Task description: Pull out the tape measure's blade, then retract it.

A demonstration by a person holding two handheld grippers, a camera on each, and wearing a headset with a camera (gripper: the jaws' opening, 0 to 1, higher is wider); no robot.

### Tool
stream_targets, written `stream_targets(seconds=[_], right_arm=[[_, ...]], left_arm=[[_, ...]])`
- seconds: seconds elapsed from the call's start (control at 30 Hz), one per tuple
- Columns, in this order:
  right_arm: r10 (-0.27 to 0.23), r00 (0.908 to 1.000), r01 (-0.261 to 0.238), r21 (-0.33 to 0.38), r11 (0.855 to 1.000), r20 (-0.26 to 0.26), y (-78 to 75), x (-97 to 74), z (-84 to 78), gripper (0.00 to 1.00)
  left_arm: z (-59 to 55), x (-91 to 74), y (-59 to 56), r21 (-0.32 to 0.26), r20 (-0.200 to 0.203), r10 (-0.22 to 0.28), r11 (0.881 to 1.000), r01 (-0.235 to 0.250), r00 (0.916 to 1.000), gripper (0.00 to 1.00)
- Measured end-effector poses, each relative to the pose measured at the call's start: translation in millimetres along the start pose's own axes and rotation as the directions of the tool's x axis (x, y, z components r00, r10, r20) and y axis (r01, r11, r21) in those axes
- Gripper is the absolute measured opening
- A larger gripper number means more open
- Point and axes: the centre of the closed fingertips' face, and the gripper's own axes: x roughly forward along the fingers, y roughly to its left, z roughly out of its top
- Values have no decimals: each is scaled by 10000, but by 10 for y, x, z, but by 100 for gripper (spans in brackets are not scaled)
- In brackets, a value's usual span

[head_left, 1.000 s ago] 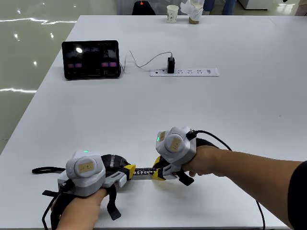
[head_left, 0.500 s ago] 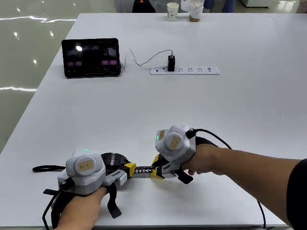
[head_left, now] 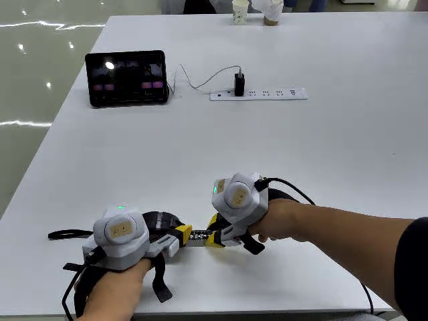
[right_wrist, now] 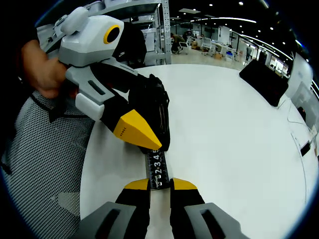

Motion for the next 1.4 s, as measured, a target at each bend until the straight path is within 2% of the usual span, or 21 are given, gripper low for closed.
stream_targets(seconds=[0.3,0.67,1.0,1.4], right_arm=[[-33,9999,37,-325,9995,121,5,38,47,11],[-41,9998,42,-60,10000,211,-5,40,56,11],[3,9995,9,-381,9993,309,-6,56,89,12],[68,9993,-62,-151,9999,363,-10,81,111,11]], left_arm=[[-1,0,8,-25,18,27,10000,-27,10000,62],[3,4,11,-44,21,76,10000,-76,10000,61],[5,2,8,-38,17,71,10000,-71,10000,61],[1,1,12,-53,-1,55,10000,-55,10000,61]])
